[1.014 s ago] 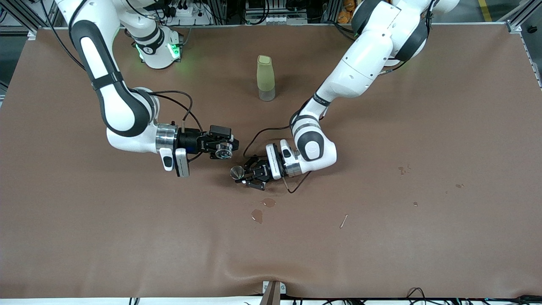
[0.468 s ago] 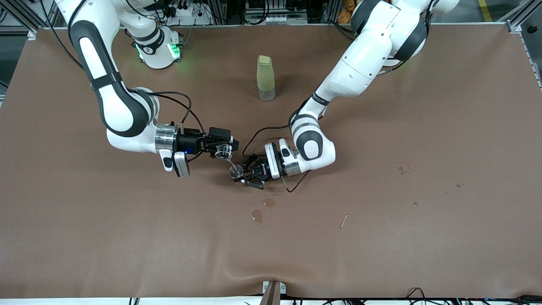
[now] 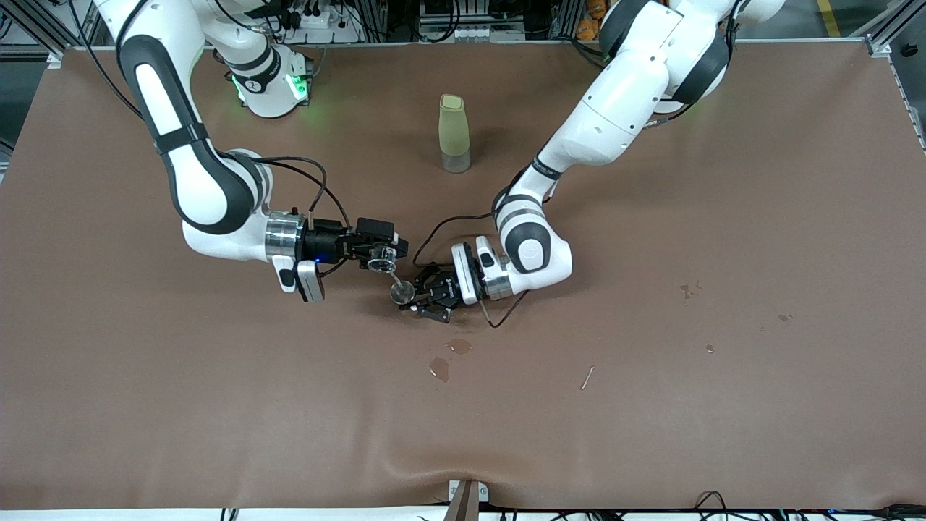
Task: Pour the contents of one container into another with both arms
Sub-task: 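Pour the jigger into the beaker held steady by the right gripper, then move the jigger back with the left gripper while the right gripper returns the beaker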
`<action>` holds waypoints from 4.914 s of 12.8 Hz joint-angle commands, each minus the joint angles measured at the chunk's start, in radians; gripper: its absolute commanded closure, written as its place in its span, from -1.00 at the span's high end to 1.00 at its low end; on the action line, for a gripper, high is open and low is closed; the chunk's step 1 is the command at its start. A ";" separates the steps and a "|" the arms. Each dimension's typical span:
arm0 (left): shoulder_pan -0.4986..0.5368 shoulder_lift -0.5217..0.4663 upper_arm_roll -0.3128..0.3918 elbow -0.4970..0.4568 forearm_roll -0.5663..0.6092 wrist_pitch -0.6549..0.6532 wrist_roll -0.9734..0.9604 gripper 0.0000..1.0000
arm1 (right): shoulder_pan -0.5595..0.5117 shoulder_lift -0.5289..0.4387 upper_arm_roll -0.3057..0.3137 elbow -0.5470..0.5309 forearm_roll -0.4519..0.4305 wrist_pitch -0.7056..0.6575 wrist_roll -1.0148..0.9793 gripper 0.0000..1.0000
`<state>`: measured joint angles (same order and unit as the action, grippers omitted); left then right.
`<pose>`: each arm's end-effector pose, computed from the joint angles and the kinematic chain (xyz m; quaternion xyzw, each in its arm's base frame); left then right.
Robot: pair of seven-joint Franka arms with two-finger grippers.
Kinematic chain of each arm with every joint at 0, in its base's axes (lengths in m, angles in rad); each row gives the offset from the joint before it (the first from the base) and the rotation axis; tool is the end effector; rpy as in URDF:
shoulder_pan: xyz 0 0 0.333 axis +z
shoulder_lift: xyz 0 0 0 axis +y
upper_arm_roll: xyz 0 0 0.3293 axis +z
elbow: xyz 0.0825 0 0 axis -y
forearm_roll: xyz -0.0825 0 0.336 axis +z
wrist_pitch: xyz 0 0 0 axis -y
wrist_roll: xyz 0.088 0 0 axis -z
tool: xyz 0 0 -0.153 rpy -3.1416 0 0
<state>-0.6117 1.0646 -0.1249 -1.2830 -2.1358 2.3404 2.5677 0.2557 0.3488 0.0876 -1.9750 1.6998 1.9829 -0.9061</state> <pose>0.5606 -0.5247 0.1516 0.5872 -0.4765 0.5106 0.4092 0.5359 0.2979 0.3614 -0.7606 -0.0394 -0.0656 0.6447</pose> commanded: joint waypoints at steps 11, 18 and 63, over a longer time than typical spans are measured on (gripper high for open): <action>-0.010 -0.009 0.004 0.002 -0.041 0.005 0.023 -1.00 | -0.019 -0.016 0.011 -0.013 0.024 -0.009 0.094 -1.00; -0.005 -0.009 -0.002 0.001 -0.042 0.005 0.017 -1.00 | -0.020 -0.011 0.011 -0.008 0.064 -0.007 0.116 -1.00; 0.053 -0.031 -0.002 -0.024 -0.067 -0.009 0.022 -1.00 | -0.130 0.071 0.001 0.116 -0.075 0.020 -0.178 -1.00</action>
<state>-0.5901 1.0627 -0.1257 -1.2832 -2.1860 2.3406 2.5677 0.1715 0.3599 0.0795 -1.9191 1.6632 2.0116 -0.9707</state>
